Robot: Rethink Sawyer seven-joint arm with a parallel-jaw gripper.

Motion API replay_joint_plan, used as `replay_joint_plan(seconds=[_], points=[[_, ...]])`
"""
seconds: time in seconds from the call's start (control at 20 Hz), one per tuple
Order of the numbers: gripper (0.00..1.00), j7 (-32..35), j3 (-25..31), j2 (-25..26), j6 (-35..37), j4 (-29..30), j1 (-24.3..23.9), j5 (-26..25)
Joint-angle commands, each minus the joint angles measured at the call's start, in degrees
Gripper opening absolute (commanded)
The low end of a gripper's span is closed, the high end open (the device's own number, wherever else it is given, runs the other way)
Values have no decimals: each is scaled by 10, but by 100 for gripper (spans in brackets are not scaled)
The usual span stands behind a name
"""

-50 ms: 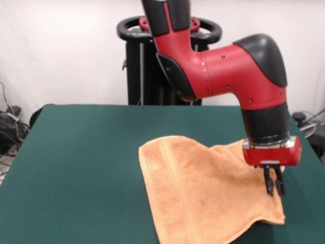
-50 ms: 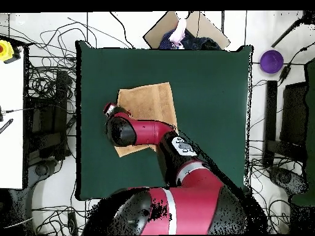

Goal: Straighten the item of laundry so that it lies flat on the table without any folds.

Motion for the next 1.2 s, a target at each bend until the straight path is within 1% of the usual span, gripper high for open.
replay_joint_plan(seconds=[0.05,0.2,0.55,1.0,1.2], points=[[0,52,-48,-59,119,17,15,30],[0,46,-42,-68,138,11,4,25],[0,38,-24,-78,155,12,-20,14],[0,47,-29,-74,133,25,-17,3],[0,47,-39,-59,116,23,-13,-4]])
